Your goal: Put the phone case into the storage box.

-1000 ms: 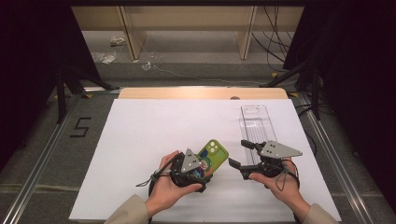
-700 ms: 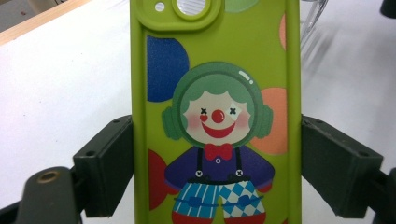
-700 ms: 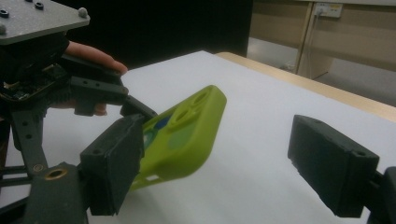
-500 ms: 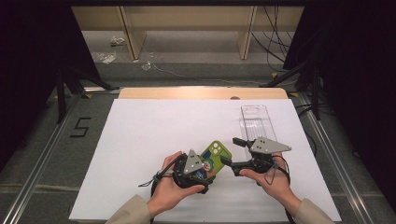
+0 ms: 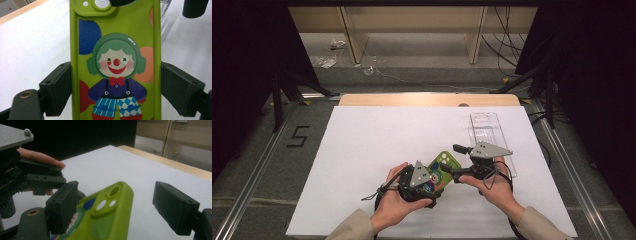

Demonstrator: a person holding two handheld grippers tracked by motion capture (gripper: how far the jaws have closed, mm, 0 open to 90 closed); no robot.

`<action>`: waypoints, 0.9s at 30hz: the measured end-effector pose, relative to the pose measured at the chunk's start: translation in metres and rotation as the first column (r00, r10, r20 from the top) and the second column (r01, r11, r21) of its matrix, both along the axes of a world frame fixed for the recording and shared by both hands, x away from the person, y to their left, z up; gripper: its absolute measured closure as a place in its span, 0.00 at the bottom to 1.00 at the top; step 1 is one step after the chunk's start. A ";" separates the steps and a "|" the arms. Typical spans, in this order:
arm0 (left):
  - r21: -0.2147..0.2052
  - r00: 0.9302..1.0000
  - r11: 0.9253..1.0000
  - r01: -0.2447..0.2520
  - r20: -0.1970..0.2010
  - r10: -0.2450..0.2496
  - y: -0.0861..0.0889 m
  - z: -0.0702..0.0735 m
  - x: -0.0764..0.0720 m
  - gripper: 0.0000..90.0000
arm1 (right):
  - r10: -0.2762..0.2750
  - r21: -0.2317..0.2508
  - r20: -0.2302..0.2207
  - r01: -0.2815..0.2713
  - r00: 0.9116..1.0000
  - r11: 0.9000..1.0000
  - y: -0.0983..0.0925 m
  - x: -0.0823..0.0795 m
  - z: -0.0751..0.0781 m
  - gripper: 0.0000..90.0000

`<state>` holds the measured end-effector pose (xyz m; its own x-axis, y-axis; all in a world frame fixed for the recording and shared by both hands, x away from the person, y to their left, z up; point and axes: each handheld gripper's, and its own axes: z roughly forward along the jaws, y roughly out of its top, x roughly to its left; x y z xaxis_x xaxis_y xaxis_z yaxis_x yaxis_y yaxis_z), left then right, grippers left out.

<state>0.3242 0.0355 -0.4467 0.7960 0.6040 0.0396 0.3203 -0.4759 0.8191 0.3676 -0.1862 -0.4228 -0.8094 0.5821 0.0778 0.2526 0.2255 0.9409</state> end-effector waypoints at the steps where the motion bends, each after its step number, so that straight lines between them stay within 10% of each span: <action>1: -0.002 1.000 1.000 -0.001 0.001 0.001 0.000 0.000 0.000 0.18 | 0.001 0.000 -0.005 -0.001 1.000 1.000 0.004 0.002 0.000 0.25; 27: -0.008 1.000 1.000 -0.013 0.009 0.013 0.001 0.000 0.000 0.18 | 0.004 0.027 -0.081 -0.001 0.997 1.000 0.015 0.013 -0.004 0.44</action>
